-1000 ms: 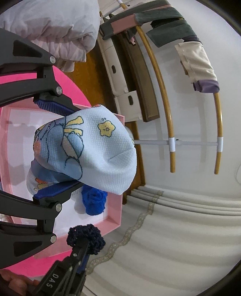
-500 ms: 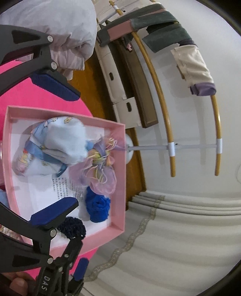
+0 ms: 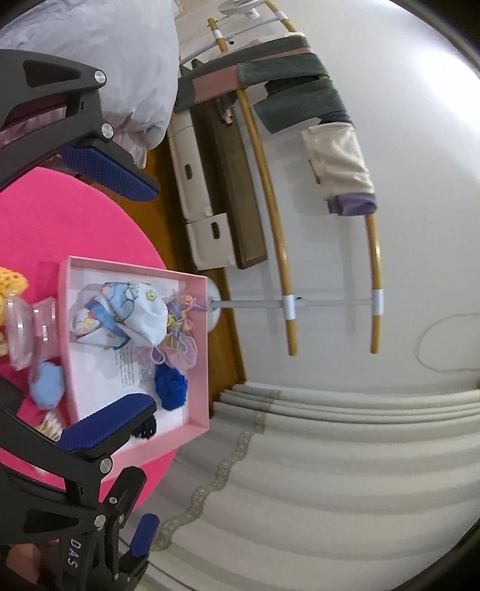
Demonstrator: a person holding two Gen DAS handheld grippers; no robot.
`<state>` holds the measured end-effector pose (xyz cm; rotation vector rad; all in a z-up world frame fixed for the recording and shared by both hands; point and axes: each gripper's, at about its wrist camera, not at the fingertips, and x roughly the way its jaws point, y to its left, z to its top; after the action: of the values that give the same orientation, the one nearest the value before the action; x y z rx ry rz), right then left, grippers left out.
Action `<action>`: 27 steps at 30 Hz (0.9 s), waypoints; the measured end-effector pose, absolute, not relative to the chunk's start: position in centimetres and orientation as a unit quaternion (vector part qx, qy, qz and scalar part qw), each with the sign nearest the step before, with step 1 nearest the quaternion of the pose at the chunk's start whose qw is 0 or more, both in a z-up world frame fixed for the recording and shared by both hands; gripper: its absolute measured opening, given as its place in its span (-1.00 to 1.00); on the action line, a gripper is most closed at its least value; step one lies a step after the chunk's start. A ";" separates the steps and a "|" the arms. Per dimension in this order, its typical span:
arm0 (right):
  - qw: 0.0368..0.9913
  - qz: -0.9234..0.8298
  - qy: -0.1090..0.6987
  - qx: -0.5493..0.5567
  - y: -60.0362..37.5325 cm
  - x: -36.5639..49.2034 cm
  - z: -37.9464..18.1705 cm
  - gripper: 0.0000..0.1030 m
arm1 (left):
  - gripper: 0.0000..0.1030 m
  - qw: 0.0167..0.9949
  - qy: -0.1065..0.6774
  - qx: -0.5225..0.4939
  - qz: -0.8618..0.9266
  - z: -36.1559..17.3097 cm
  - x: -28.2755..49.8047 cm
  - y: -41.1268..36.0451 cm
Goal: Organize soft objects
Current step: 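Open both tools and pull them back from the pink box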
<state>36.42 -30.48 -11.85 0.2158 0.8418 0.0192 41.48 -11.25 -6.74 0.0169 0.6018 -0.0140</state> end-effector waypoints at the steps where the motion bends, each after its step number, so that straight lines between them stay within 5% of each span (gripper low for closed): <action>1: 0.910 0.009 0.400 0.104 -30.2 35.5 -11.2 1.00 | 1.00 0.957 0.292 0.008 -0.007 -6.5 40.3 -11.1; 27: 0.954 -0.013 0.286 0.090 -26.0 16.6 -3.3 1.00 | 1.00 0.971 0.238 -0.013 0.001 -5.4 14.6 -9.1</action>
<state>16.57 -25.97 -3.34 0.1822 0.5816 -0.0254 14.60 -9.13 -5.35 -0.0272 0.4797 0.0014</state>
